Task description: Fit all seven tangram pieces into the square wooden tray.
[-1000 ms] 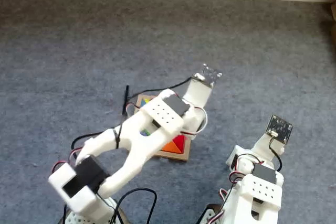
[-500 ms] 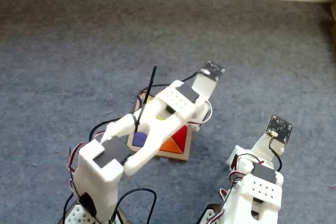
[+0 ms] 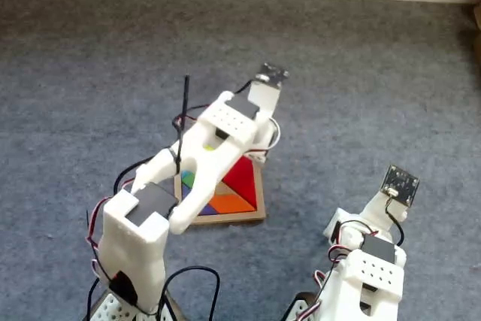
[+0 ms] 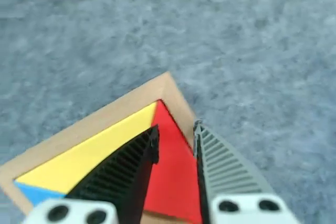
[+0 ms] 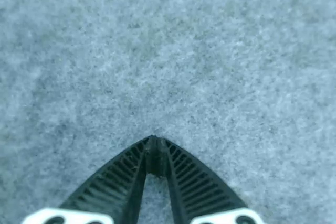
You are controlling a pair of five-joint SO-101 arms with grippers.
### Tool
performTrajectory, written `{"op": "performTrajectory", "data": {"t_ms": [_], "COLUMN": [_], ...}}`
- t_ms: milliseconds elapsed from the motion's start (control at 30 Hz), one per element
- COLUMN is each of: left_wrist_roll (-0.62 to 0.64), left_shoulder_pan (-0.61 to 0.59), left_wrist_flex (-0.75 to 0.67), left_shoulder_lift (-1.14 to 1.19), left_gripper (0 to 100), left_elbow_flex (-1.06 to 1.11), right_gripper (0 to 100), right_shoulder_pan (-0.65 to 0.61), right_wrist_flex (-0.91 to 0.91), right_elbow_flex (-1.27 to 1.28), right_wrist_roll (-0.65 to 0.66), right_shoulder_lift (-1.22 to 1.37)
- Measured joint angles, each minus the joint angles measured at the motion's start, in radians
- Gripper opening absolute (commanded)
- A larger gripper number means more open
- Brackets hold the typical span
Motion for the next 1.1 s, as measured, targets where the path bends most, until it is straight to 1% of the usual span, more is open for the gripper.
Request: {"op": "performTrajectory", "data": {"t_ms": [133, 267, 367, 500, 567, 667, 867, 967, 1100], "left_wrist_roll": [-0.002, -0.002, -0.002, -0.003, -0.031, -0.066, -0.078, -0.08, -0.08], "left_shoulder_pan": [-0.006, 0.023, 0.029, 0.023, 0.028, 0.035, 0.035, 0.035, 0.034], "left_wrist_flex": [0.12, 0.193, 0.207, 0.213, 0.196, 0.123, -0.008, -0.068, -0.097], "left_shoulder_lift": [-0.046, -0.196, -0.331, -0.522, -0.609, -0.738, -1.037, -1.175, -1.284], "left_gripper": [12, 12, 12, 12, 12, 12, 12, 7, 1], "left_elbow_flex": [-0.054, -0.035, 0.06, 0.272, 0.396, 0.595, 0.945, 1.086, 1.214], "right_gripper": [0.6, 0.6, 0.6, 0.6, 0.6, 0.6, 0.6, 0.6, 0.6], "right_shoulder_pan": [0.0, 0.0, 0.0, 0.0, 0.0, 0.0, 0.0, 0.0, 0.0], "right_wrist_flex": [0.0, 0.0, 0.0, 0.0, 0.0, 0.0, 0.0, 0.0, 0.0], "right_elbow_flex": [0.0, 0.0, 0.0, 0.0, 0.0, 0.0, 0.0, 0.0, 0.0], "right_wrist_roll": [0.0, 0.0, 0.0, 0.0, 0.0, 0.0, 0.0, 0.0, 0.0], "right_shoulder_lift": [0.0, 0.0, 0.0, 0.0, 0.0, 0.0, 0.0, 0.0, 0.0]}}
